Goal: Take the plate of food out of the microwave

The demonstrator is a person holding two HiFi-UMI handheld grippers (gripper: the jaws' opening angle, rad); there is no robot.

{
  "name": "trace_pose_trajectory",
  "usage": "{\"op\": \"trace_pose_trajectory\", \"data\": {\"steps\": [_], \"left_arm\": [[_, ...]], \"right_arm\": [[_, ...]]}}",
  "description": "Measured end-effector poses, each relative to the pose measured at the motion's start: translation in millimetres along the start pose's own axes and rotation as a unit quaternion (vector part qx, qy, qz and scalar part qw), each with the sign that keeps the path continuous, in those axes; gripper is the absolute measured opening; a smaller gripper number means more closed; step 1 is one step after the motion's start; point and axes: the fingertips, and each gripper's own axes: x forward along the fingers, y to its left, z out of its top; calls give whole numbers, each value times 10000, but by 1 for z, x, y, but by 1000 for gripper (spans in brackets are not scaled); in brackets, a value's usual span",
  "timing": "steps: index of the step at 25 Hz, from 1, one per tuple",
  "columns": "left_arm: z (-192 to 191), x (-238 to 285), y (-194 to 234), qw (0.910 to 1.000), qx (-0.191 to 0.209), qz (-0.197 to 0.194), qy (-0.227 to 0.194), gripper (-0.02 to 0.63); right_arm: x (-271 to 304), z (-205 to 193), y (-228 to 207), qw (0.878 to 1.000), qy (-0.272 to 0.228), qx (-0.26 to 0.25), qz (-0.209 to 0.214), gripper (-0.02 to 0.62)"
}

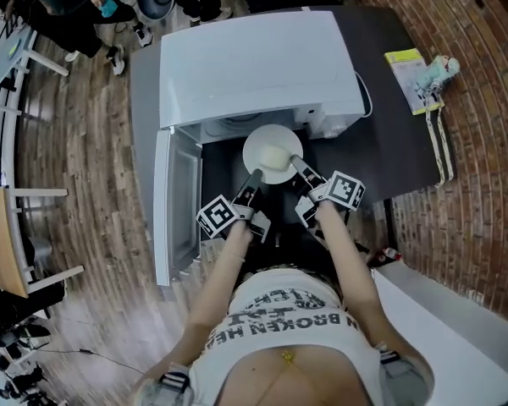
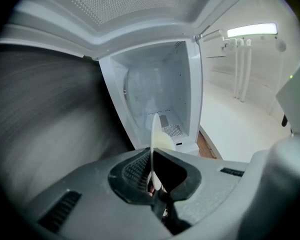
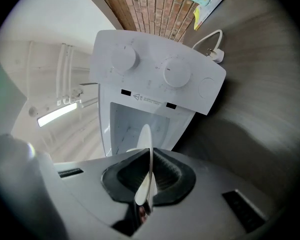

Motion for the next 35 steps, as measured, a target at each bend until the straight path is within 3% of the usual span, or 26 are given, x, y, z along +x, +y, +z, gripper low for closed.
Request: {"op": "trace_pose_trajectory", "data": {"steps": [9,12,16,19,23,35], "left_arm": [[-32,-32,-34,9992,-42,105,-373,14],[-36,-42,-52,9988,-151,-19,-459,14],[-43,-58,-64,9984,49,155,-533,14],[-49,-63,-78,9982,72,-10,-591,14],[-53,-63,-103,9974,7,-262,-677,14],[-52,-70,-149,9955,200,-441,-810,14]], "right_arm": [[-37,-10,29,9988,461,-46,187,15],[-45,-16,41,9979,577,-83,270,15],[-56,-20,57,9968,640,-136,465,15],[-65,-18,73,9951,613,-283,717,15],[-74,-13,87,9955,560,-304,697,15],[-87,3,138,9909,449,-550,1144,17]]}}
